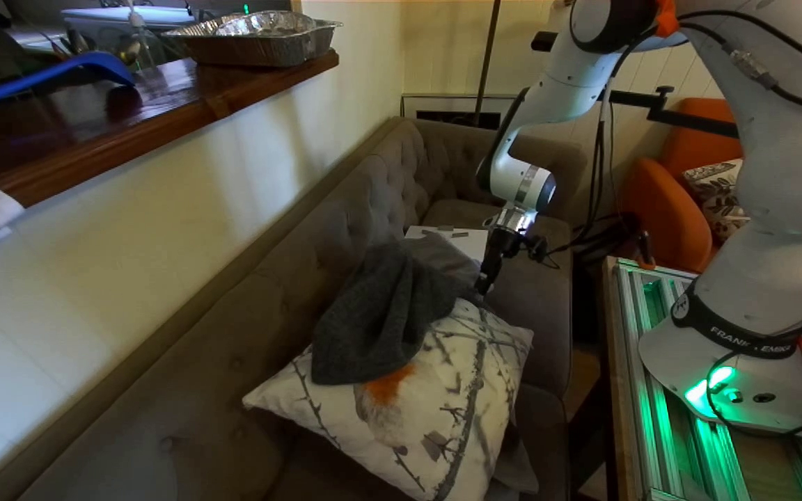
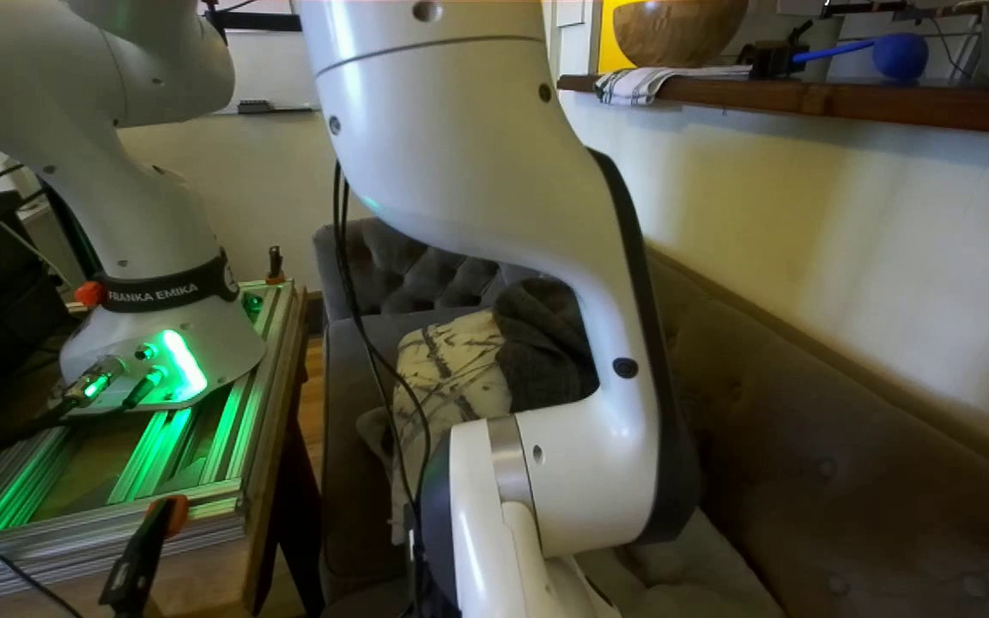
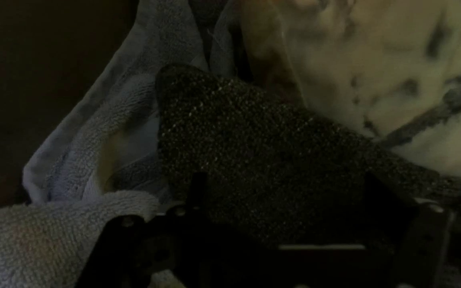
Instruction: Place the grey towel over the pillow on the left.
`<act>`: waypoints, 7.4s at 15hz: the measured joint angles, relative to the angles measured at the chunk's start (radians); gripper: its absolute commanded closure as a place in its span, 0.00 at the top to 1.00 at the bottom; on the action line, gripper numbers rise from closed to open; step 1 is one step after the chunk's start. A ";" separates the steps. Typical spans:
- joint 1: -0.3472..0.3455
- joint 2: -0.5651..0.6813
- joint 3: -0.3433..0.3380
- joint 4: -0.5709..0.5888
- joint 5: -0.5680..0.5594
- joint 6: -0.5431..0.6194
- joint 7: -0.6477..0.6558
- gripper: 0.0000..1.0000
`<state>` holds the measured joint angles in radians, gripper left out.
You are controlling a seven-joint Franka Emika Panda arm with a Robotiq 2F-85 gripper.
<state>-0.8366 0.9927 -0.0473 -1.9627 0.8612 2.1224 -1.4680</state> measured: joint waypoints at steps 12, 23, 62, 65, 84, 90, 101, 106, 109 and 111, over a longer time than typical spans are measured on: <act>0.038 0.151 -0.018 0.162 -0.032 -0.263 0.056 1.00; 0.056 0.221 -0.029 0.266 -0.084 -0.400 0.139 0.23; 0.564 -0.978 -0.083 -0.786 -0.077 0.267 -0.753 0.01; 0.616 -0.968 -0.078 -0.783 -0.092 0.235 -0.823 0.01; 0.662 -0.817 -0.053 -0.745 -0.331 0.053 -0.728 0.77; 0.600 -0.863 -0.099 -0.758 -0.169 0.174 -0.731 1.00; 0.536 -0.767 -0.161 -0.617 0.254 0.432 -0.731 1.00; 0.536 -0.576 -0.161 -0.465 0.136 0.310 -0.626 1.00; 0.526 -0.473 -0.161 -0.367 0.028 0.202 -0.569 1.00; 0.508 -0.423 -0.159 -0.304 -0.012 0.137 -0.556 1.00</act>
<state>-0.3287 0.5694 -0.2062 -2.2670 0.8492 2.2591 -2.0238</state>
